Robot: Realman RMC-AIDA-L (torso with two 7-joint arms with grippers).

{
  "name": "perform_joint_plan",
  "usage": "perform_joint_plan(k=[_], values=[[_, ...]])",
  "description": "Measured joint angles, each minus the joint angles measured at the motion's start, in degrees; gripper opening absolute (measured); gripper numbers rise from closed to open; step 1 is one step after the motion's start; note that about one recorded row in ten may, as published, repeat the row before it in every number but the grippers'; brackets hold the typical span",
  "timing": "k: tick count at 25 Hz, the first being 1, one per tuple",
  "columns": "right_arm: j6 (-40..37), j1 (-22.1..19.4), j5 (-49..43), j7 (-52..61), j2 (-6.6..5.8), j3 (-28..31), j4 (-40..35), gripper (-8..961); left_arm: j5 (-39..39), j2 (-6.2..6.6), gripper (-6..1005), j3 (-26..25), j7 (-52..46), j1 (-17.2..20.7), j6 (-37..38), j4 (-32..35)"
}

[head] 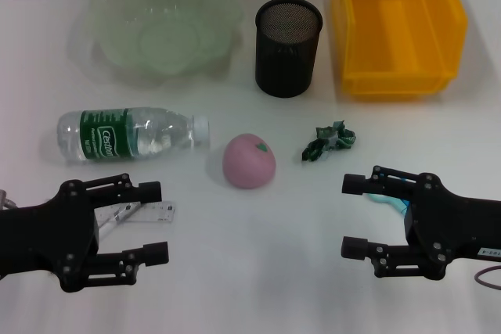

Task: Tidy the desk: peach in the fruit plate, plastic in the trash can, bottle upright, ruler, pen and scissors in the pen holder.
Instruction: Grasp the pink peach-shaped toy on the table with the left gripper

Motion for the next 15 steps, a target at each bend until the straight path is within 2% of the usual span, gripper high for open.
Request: perform_joint_plan(k=[15], values=[[0.5, 0.0, 0.0, -0.4, 0.00, 0.2, 0.3, 818, 0.0, -0.25, 764, -0.2, 0.2, -0.1, -0.4, 0.0]])
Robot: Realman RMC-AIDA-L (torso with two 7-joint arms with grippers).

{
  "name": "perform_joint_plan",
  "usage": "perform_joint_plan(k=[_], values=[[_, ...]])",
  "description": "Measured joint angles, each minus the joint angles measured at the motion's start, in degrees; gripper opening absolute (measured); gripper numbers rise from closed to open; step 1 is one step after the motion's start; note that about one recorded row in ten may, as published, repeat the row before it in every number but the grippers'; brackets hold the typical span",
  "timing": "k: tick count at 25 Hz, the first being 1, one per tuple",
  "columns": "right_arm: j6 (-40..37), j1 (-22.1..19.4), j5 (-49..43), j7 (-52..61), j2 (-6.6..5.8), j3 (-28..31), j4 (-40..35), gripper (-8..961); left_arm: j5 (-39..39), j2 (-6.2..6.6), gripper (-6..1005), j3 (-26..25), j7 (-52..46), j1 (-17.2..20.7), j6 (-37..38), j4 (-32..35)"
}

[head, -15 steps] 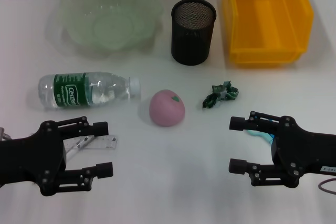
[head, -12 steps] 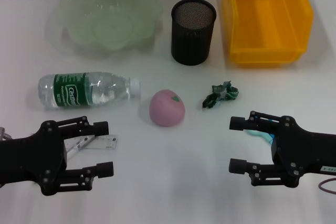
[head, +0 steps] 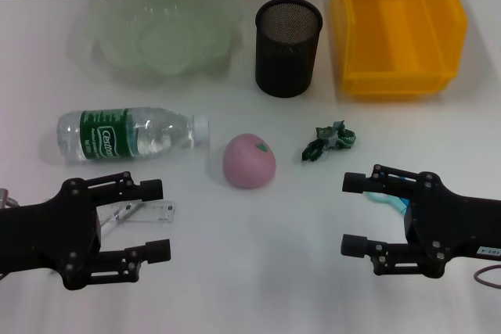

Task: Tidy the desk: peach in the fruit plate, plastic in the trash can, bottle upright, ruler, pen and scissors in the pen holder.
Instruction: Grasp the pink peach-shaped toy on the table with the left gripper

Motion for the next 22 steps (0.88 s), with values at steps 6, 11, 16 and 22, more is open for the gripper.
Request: perform_joint_plan(k=[6, 11, 16, 22], values=[[0.0, -0.1, 0.3, -0.7, 0.13, 0.1, 0.5, 818, -0.1, -0.09, 762, -0.1, 0.2, -0.1, 0.0, 0.0], [0.2, 0.0, 0.5, -1.7, 0.24, 0.2, 1.8, 818, -0.3, -0.14, 760, -0.2, 0.3, -0.1, -0.1, 0.0], [0.6, 0.0, 0.5, -2.3, 0.28, 0.1, 2.3, 818, -0.5, -0.23, 758, -0.3, 0.3, -0.2, -0.1, 0.0], [0.7, 0.0, 0.6, -3.0, 0.37, 0.2, 3.1, 819, -0.6, -0.65, 756, -0.3, 0.3, -0.5, -0.1, 0.2]])
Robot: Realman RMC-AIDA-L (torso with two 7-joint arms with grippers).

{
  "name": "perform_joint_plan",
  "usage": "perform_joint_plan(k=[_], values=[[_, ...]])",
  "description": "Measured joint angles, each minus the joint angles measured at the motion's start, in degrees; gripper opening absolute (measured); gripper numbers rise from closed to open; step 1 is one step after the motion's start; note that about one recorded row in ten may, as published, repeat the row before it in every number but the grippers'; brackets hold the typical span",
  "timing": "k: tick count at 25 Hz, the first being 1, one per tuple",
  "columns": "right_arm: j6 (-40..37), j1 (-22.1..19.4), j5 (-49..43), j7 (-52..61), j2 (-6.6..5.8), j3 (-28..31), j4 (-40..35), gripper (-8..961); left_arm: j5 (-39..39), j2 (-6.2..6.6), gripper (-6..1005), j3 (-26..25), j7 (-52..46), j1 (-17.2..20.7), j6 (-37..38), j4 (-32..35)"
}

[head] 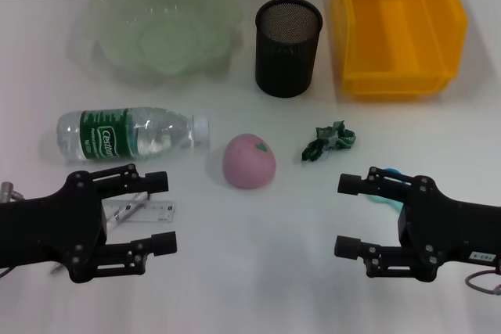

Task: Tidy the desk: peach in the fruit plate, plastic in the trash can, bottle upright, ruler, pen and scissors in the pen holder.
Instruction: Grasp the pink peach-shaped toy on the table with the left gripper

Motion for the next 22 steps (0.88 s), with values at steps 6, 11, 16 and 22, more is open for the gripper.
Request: perform_joint_plan(k=[6, 11, 16, 22], values=[[0.0, 0.2, 0.9, -2.9, -0.01, 0.1, 2.1, 819, 0.0, -0.08, 754, -0.1, -0.3, -0.6, 0.0, -0.1], [0.0, 0.2, 1.0, -3.2, 0.05, 0.1, 2.4, 819, 0.0, -0.07, 752, -0.1, -0.4, -0.7, -0.7, -0.1], [-0.1, 0.3, 1.0, -3.5, 0.07, 0.1, 3.0, 819, 0.0, -0.09, 750, -0.1, -0.5, -0.8, -0.8, 0.0], [-0.1, 1.0, 1.1, -4.2, 0.07, 0.1, 3.5, 819, 0.1, -0.14, 748, -0.1, -0.4, -0.8, -1.0, -0.2]])
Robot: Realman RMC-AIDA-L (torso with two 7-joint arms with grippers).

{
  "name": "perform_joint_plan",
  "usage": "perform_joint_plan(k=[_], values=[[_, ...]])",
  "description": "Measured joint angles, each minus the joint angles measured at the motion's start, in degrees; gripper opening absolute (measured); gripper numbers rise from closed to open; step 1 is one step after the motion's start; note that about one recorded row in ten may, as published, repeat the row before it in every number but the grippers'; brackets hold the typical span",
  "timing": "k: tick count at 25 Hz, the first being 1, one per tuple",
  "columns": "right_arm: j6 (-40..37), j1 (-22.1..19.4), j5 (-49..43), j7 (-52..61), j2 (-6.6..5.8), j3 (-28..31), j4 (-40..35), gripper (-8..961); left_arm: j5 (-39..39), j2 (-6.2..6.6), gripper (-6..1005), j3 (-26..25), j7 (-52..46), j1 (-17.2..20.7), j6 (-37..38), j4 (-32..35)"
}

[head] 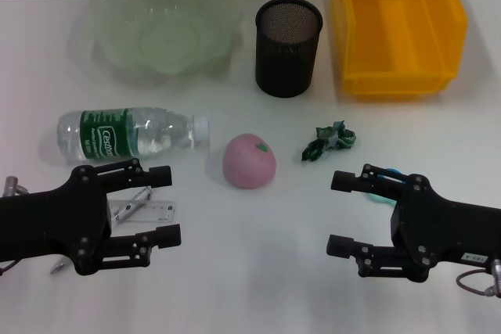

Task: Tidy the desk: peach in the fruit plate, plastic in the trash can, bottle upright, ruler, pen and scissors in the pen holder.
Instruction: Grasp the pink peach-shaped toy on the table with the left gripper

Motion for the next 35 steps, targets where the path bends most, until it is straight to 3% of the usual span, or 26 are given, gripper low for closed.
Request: perform_joint_plan(k=[8, 13, 17, 24, 25, 30, 35], values=[[0.1, -0.2, 0.6, -1.1, 0.01, 0.0, 1.1, 819, -0.2, -0.18, 745, -0.3, -0.2, -0.6, -0.4, 0.1], [2.6, -0.8, 6.2, -3.8, 0.00, 0.1, 3.6, 818, -0.2, -0.52, 743, -1.7, -0.2, -1.4, -1.0, 0.0], [7.3, 0.9, 7.3, -4.3, 0.10, -0.3, 5.1, 818, -0.3, -0.69, 742, -1.8, -0.2, -2.0, -1.8, 0.0], [7.8, 2.2, 7.4, -6.3, 0.05, 0.1, 7.0, 818, -0.3, -1.10, 739, -2.1, -1.1, -2.7, -4.2, 0.4], [7.7, 1.9, 7.4, -6.4, 0.01, 0.1, 7.0, 818, 0.4, -1.24, 739, -1.6, -6.2, -5.5, -7.4, 0.8], [7.0, -0.9, 7.4, -6.4, -0.29, 0.8, 6.5, 818, 4.2, -1.40, 737, 0.0, -12.7, -10.8, -14.4, 3.7], [6.1, -3.6, 7.4, -6.4, -0.35, 3.8, 6.3, 818, 6.9, -1.24, 735, 8.3, -15.8, -14.1, -19.6, 4.6]])
